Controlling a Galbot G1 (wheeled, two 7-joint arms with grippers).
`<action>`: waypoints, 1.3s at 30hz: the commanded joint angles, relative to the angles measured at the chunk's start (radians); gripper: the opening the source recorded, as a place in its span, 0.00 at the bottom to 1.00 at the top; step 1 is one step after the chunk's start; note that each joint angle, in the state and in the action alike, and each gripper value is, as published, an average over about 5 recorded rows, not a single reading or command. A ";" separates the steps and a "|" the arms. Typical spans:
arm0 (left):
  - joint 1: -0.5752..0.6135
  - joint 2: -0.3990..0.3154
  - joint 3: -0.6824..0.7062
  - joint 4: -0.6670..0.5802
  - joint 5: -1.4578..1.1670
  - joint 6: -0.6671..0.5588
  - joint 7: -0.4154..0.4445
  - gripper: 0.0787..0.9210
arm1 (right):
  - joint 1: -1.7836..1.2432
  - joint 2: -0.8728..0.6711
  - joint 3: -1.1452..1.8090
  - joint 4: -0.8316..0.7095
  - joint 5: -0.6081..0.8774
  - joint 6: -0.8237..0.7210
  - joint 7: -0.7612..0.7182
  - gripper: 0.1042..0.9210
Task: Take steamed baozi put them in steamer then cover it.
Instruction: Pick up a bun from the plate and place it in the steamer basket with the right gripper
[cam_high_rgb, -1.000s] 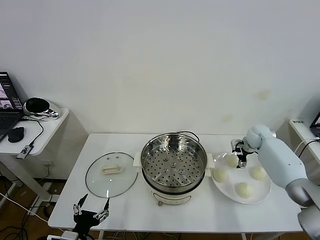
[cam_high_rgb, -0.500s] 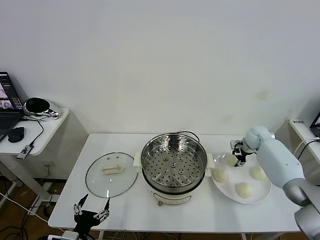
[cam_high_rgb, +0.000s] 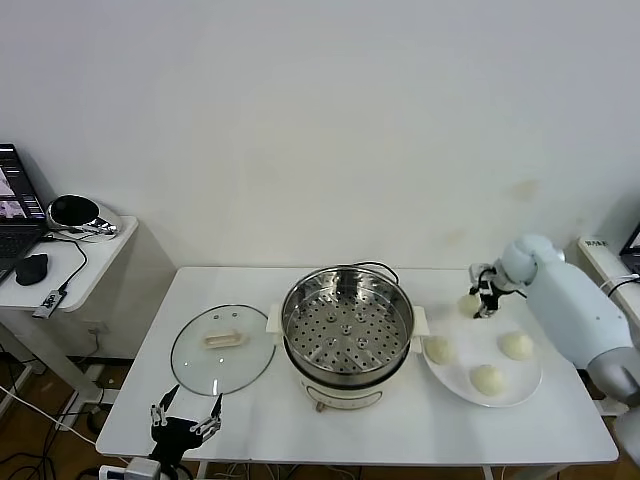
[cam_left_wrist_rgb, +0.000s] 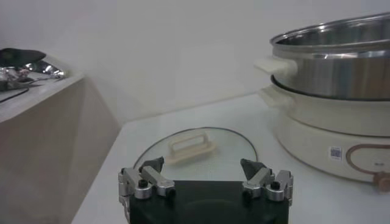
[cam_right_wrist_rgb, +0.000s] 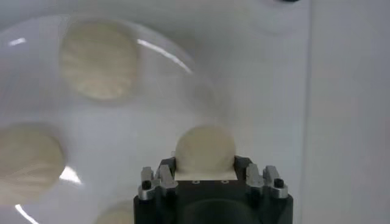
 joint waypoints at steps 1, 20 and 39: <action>-0.002 0.000 0.000 -0.001 0.003 -0.001 -0.004 0.88 | 0.207 -0.057 -0.207 0.135 0.209 -0.033 -0.030 0.59; 0.016 0.001 -0.029 -0.024 -0.003 -0.015 -0.043 0.88 | 0.455 0.313 -0.448 -0.046 0.513 0.827 -0.292 0.60; 0.015 -0.003 -0.031 -0.024 0.008 -0.014 -0.039 0.88 | 0.290 0.388 -0.412 0.022 0.095 0.906 -0.217 0.60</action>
